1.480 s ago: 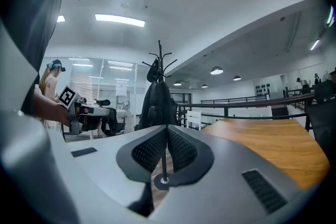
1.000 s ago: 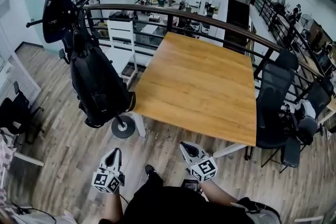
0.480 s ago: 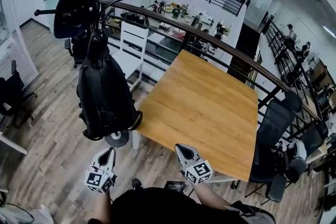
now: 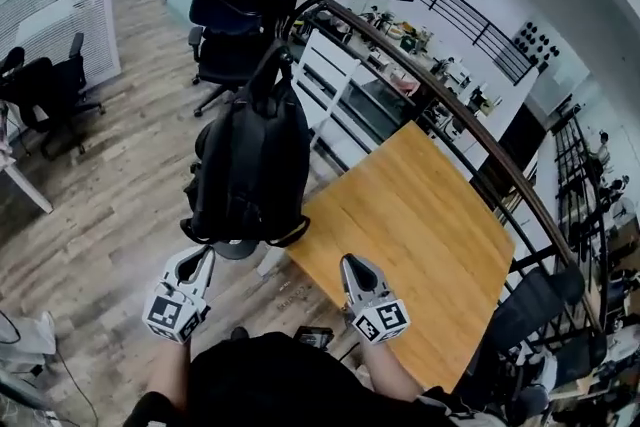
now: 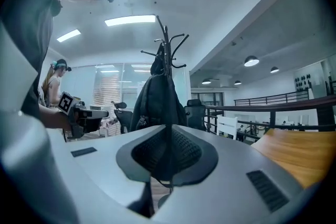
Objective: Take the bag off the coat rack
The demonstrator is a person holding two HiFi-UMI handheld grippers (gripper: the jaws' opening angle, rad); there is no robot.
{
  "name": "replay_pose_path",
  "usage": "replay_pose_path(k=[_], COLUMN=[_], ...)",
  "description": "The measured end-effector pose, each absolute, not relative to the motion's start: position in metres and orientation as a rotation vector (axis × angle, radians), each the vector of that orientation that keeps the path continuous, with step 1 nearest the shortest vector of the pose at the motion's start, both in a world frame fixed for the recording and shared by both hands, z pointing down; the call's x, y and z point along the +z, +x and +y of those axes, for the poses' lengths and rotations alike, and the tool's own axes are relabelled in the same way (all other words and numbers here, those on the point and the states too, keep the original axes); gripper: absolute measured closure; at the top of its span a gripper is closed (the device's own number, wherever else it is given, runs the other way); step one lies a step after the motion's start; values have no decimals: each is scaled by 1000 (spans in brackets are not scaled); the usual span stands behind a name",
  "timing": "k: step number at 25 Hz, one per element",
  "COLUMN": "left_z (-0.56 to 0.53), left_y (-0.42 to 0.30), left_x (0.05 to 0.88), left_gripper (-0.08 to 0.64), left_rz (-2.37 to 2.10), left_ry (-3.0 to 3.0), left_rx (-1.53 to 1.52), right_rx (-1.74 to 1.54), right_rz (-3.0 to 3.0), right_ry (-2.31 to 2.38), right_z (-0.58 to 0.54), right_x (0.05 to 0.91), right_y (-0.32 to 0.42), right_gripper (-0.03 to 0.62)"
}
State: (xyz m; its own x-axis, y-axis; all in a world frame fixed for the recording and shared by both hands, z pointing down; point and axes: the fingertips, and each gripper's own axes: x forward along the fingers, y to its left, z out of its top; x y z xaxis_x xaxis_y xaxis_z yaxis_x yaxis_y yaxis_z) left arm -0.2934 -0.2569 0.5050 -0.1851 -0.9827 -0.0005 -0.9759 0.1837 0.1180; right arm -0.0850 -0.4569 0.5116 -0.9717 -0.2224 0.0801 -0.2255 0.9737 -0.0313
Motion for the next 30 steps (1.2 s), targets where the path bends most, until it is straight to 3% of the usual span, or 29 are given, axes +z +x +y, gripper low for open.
replay_pose_path(k=[7,9,12,15,25,30], left_z=[-260,-267,-282,-290,-322,-333], left_y=[-329,-339,-350,-362,-404,-410], left_x=[483,483,482,479,519,529], left_gripper=[541,539,460,456,335,310], left_rz=[-2482,-2502,-2522,-2550,-2476,-2414], left_ry=[1845,1815,1784,1761,1692,1731], left_rx=[-187,-172,-139,-93,26,61], right_rx=[90,116,137,206,145,279], right_rz=[-3088,-3087,-3097,-3100,-3044,-3019], right_ry=[138,60,-19,-108,-187,-269], right_z=[-466,-470,-484,-489,-504,-502], right_x=[505,509,506,505,522,534], right_y=[-136,-154,-183,-212,-271,-293], right_gripper=[549,456,415,308,304,304])
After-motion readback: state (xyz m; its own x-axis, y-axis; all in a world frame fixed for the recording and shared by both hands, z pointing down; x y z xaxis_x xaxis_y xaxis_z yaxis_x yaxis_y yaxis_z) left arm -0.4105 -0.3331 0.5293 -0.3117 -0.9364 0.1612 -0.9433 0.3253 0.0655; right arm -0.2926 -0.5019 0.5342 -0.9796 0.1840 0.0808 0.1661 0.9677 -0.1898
